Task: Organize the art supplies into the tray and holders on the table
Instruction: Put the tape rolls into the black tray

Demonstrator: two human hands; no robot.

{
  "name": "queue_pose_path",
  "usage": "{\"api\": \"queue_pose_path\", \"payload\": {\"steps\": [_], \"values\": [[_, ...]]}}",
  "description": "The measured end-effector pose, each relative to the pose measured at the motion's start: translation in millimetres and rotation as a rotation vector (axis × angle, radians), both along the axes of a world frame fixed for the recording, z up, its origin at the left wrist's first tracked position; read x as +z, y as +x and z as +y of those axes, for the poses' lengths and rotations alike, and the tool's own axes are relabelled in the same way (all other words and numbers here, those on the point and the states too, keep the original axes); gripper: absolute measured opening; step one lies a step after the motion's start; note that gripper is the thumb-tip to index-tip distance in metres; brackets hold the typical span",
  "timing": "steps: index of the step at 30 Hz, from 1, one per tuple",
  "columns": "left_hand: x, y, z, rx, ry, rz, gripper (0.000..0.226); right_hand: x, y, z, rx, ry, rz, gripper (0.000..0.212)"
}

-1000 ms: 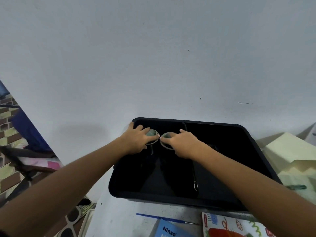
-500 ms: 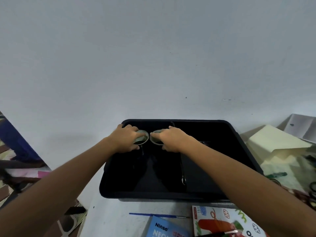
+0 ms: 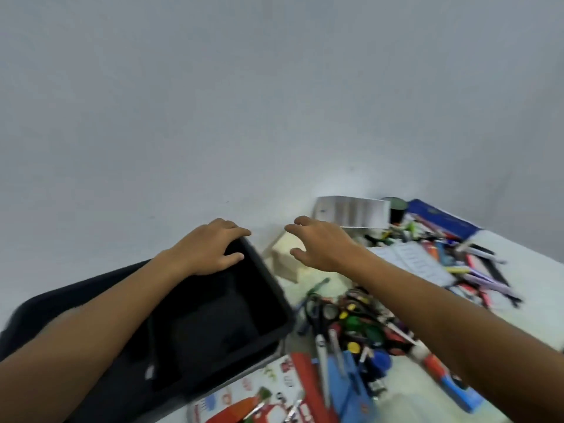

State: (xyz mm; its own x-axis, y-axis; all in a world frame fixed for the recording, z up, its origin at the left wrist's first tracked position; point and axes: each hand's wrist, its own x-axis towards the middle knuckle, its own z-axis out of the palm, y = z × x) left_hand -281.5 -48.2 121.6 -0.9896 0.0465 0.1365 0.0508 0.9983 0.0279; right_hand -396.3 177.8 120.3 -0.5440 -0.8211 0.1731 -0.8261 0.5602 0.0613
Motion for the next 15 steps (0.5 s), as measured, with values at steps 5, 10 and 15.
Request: {"api": "queue_pose_path", "payload": {"steps": [5,10,15], "values": [[0,-96,114,-0.256,-0.032,-0.001,0.055,5,-43,145,-0.252,-0.019,0.016,0.048],[-12,-162,216,-0.461,-0.022,0.007,0.053,-9,-65,254,-0.414,-0.044,-0.022,0.048],[-28,-205,268,-0.493,-0.070,-0.021,0.054,-29,-98,307,-0.447,-0.065,-0.054,0.050]]}}
